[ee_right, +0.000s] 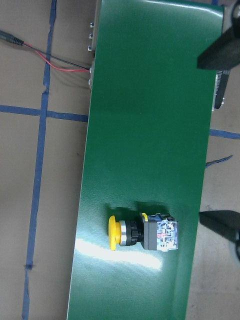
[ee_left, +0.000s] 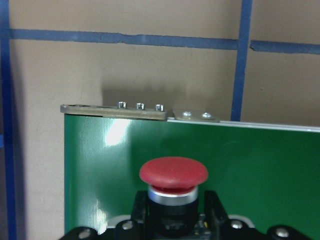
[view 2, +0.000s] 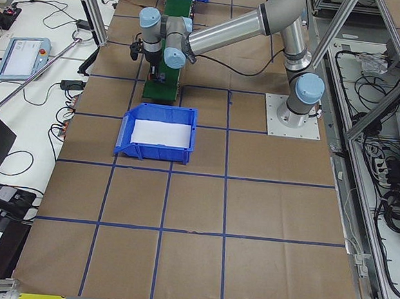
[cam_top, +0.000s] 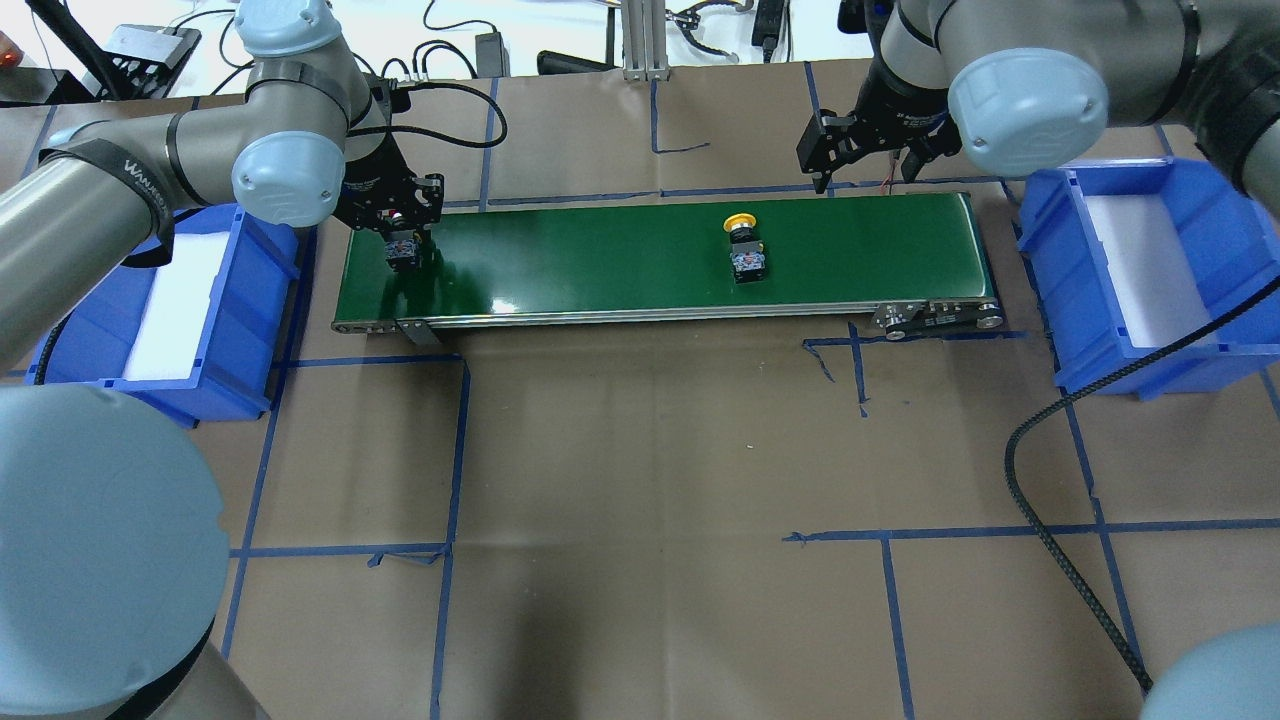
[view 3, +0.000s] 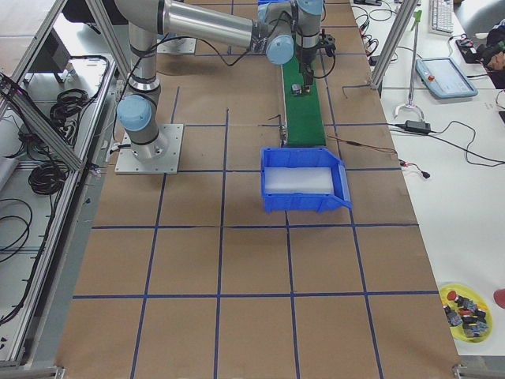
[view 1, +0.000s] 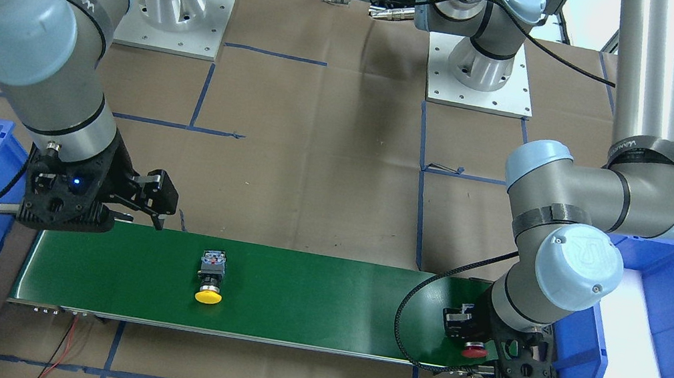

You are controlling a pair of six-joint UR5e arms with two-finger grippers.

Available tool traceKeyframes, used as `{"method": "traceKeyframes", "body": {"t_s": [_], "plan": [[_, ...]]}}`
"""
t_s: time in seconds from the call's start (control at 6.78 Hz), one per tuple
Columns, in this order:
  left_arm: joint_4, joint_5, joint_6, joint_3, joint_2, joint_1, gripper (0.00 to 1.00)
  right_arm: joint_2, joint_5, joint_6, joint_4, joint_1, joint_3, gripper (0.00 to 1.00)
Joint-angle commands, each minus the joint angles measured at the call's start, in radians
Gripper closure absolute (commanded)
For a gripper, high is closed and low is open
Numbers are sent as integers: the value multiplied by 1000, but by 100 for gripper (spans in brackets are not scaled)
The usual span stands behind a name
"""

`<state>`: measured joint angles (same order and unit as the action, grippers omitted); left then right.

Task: Transport two buttons from left to right
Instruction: 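Lift the red button and carry it onto the belt with the left gripper, then release the red button on the belt while the right gripper grasps the yellow button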

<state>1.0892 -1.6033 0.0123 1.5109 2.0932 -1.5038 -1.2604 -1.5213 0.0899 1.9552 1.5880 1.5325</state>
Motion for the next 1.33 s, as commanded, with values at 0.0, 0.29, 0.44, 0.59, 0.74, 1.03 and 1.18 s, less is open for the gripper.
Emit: {"method": "traceKeyframes", "body": {"t_s": [0.0, 0.29, 0.44, 0.59, 0.74, 1.03, 1.18], "plan": [[-6, -1, 9, -3, -1, -10, 1, 24, 21, -2, 37, 0, 6, 0], [0, -1, 6, -35, -21, -12, 0, 29, 153, 4, 28, -3, 14, 0], [14, -1, 5, -61, -31, -12, 0, 38, 139, 4, 34, -5, 18, 0], [62, 0, 5, -90, -44, -13, 0, 67, 133, 5, 37, -5, 18, 0], [119, 0, 5, -115, -67, -13, 0, 88, 78, 4, 37, -5, 17, 0], [274, 9, 5, -129, -164, -15, 0, 111, 58, 1, 39, -5, 17, 0], [346, 9, 5, -127, -221, -16, 0, 131, 58, 1, 39, -5, 17, 0]]}}
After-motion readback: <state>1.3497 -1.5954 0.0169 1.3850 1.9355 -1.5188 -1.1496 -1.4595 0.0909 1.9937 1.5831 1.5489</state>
